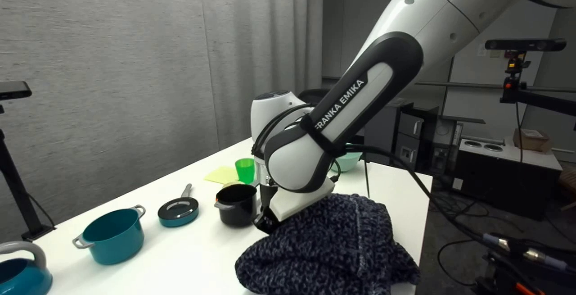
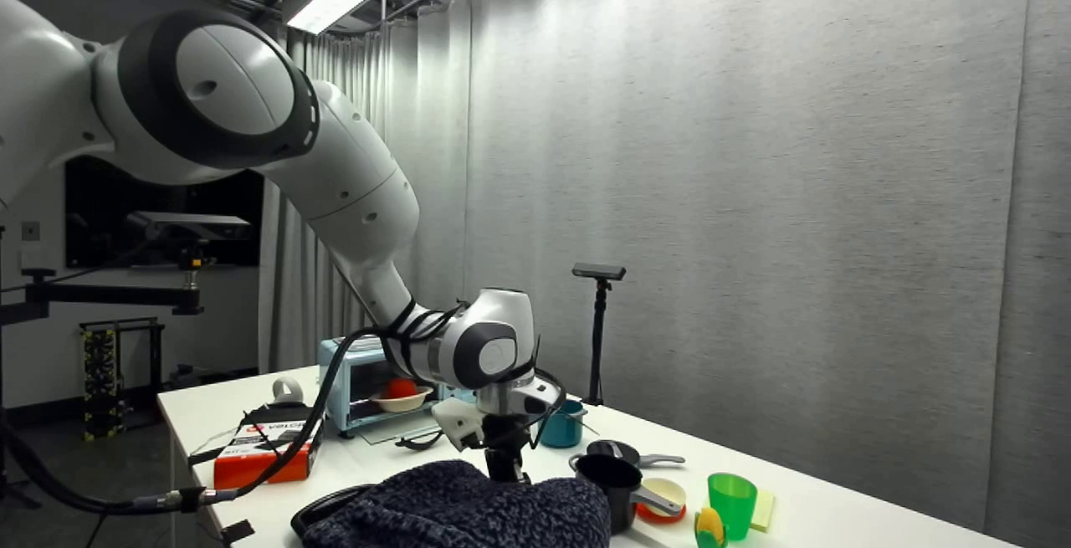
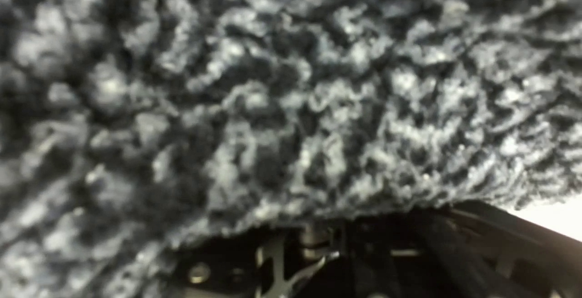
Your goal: Move the blanket to the right
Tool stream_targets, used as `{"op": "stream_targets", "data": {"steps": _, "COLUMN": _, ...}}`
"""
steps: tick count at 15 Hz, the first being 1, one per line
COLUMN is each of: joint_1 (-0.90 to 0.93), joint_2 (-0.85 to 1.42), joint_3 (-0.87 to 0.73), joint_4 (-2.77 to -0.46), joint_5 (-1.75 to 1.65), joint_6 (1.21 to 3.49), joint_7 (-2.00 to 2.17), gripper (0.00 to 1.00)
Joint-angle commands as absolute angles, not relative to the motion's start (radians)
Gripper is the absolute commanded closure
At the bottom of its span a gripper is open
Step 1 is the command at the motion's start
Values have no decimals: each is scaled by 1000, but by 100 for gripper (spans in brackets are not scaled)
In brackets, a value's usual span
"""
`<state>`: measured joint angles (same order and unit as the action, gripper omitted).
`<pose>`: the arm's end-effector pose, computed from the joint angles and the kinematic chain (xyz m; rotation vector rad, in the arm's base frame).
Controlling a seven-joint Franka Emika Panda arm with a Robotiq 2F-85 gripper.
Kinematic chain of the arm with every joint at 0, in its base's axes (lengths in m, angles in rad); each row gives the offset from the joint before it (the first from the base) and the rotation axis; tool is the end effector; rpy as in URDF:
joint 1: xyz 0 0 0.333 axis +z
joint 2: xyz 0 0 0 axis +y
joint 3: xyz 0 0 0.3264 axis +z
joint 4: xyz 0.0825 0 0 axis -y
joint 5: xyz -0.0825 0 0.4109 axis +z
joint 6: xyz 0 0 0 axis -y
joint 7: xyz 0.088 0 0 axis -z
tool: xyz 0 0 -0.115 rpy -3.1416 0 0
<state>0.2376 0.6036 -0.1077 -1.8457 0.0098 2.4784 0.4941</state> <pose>0.6647 0.0903 0.1810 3.0509 -0.5425 0.0740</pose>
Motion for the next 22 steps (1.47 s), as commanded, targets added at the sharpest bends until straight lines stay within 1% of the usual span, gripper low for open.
{"op": "stream_targets", "data": {"steps": 1, "joint_1": 222, "joint_2": 554, "joint_3": -62, "joint_4": -1844, "joint_5": 48, "joint_6": 2589, "joint_7": 493, "gripper": 100}}
{"op": "stream_targets", "data": {"steps": 3, "joint_1": 217, "joint_2": 541, "joint_3": -20, "joint_4": -1812, "joint_5": 93, "joint_6": 2654, "joint_7": 477, "gripper": 100}}
{"op": "stream_targets", "data": {"steps": 5, "joint_1": 187, "joint_2": 507, "joint_3": 57, "joint_4": -1801, "joint_5": 179, "joint_6": 2686, "joint_7": 429, "gripper": 100}}
{"op": "stream_targets", "data": {"steps": 9, "joint_1": 92, "joint_2": 448, "joint_3": 234, "joint_4": -1794, "joint_5": 437, "joint_6": 2639, "joint_7": 300, "gripper": 100}}
{"op": "stream_targets", "data": {"steps": 11, "joint_1": 36, "joint_2": 431, "joint_3": 300, "joint_4": -1785, "joint_5": 562, "joint_6": 2549, "joint_7": 204, "gripper": 100}}
{"op": "stream_targets", "data": {"steps": 13, "joint_1": 11, "joint_2": 407, "joint_3": 299, "joint_4": -1796, "joint_5": 607, "joint_6": 2399, "joint_7": 141, "gripper": 100}}
{"op": "stream_targets", "data": {"steps": 15, "joint_1": -6, "joint_2": 393, "joint_3": 277, "joint_4": -1804, "joint_5": 561, "joint_6": 2240, "joint_7": 153, "gripper": 100}}
{"op": "stream_targets", "data": {"steps": 17, "joint_1": 31, "joint_2": 389, "joint_3": 209, "joint_4": -1792, "joint_5": 501, "joint_6": 2093, "joint_7": 179, "gripper": 100}}
{"op": "stream_targets", "data": {"steps": 20, "joint_1": 60, "joint_2": 399, "joint_3": 171, "joint_4": -1796, "joint_5": 415, "joint_6": 2059, "joint_7": 155, "gripper": 100}}
{"op": "stream_targets", "data": {"steps": 21, "joint_1": 70, "joint_2": 400, "joint_3": 162, "joint_4": -1802, "joint_5": 382, "joint_6": 2068, "joint_7": 158, "gripper": 100}}
{"op": "stream_targets", "data": {"steps": 22, "joint_1": 82, "joint_2": 400, "joint_3": 157, "joint_4": -1821, "joint_5": 353, "joint_6": 2128, "joint_7": 132, "gripper": 100}}
